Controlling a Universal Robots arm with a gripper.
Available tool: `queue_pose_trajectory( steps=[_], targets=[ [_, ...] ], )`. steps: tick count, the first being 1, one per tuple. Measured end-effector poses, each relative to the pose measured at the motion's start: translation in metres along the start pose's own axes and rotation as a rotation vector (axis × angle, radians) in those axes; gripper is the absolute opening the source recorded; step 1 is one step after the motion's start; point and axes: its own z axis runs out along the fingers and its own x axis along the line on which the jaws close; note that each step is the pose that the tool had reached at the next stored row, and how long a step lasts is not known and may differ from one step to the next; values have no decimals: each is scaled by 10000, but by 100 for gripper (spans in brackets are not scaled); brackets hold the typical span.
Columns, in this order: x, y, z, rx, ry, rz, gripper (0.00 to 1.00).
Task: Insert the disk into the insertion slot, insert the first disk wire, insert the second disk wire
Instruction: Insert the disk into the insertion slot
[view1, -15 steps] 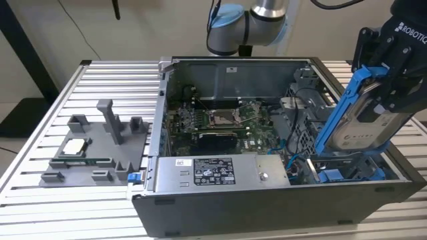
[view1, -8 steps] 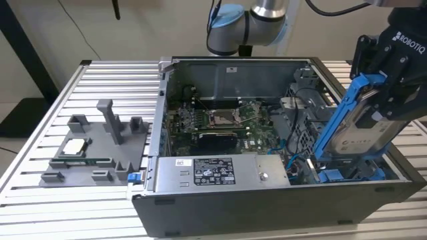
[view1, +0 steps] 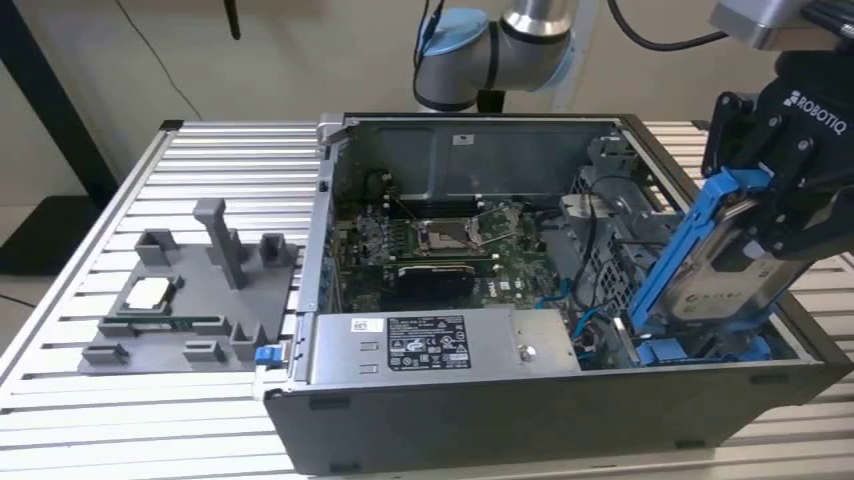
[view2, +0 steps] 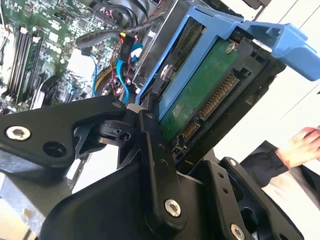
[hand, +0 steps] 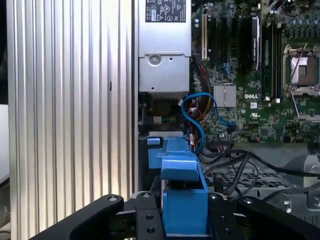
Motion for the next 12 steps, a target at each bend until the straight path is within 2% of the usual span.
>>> queue_pose_trajectory(
  steps=[8,12],
  targets=[
    [-5,-19,137,-1,-10,0,33],
    [-17,-23,192,-2,-62,-5,33]
  ],
)
